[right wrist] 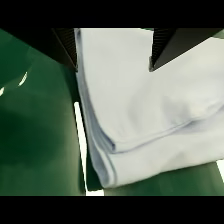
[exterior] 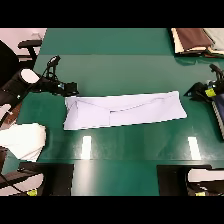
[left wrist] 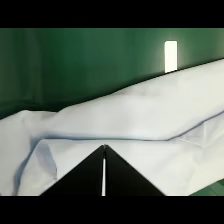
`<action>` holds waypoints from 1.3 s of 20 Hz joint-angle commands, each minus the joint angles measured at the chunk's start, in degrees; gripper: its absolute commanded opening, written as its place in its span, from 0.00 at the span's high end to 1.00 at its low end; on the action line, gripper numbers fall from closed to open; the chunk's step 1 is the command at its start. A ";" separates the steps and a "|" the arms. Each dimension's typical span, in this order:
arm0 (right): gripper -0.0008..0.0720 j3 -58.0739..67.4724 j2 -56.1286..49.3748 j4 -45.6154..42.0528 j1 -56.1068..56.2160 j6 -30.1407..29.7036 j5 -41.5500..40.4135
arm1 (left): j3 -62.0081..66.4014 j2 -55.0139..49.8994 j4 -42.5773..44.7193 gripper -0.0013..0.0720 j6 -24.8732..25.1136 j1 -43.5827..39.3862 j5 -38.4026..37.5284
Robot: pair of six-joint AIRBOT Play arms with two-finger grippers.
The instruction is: Fold the shirts.
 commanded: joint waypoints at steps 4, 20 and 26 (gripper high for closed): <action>0.27 -5.07 -6.82 5.42 -6.19 -4.72 1.68 | 0.74 -0.87 -3.85 0.95 -0.98 -6.80 3.91; 0.97 9.90 4.04 15.28 7.23 -4.85 6.16 | 18.73 -26.32 -7.45 0.95 -3.48 -29.75 11.69; 0.97 16.55 10.69 22.21 17.14 -1.99 6.21 | 25.70 -32.63 -7.48 0.95 -3.56 -31.56 10.10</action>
